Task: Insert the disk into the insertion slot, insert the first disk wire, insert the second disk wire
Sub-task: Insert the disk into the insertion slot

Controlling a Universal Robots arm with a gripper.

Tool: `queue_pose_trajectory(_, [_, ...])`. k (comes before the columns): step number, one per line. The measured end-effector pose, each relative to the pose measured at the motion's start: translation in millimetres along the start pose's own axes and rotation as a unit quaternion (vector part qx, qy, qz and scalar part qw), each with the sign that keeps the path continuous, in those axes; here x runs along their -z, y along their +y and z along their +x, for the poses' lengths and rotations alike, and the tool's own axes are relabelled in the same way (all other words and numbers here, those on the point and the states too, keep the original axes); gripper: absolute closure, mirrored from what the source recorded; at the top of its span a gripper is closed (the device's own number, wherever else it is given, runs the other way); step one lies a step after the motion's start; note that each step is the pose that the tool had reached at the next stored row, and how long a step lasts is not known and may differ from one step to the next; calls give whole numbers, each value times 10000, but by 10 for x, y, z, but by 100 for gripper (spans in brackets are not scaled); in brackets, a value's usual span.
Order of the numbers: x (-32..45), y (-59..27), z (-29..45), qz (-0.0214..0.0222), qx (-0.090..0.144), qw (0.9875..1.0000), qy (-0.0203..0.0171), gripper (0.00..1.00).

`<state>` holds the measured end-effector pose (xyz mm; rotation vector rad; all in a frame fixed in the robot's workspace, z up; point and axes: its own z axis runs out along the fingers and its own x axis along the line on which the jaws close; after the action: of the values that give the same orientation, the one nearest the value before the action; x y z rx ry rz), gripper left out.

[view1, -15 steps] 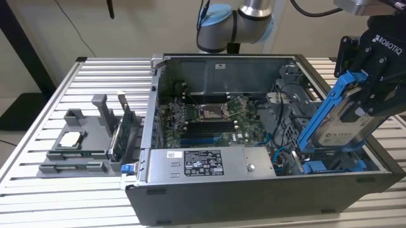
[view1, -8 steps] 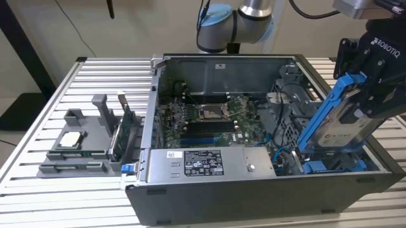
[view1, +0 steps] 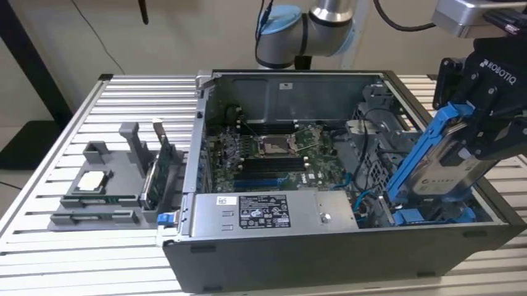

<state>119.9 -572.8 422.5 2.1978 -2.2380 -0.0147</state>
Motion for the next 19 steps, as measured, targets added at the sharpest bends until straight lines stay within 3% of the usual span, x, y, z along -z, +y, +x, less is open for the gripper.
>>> queue_pose_trajectory(19, [-159, -19, 1, 0, -4, 10000, 0, 67])
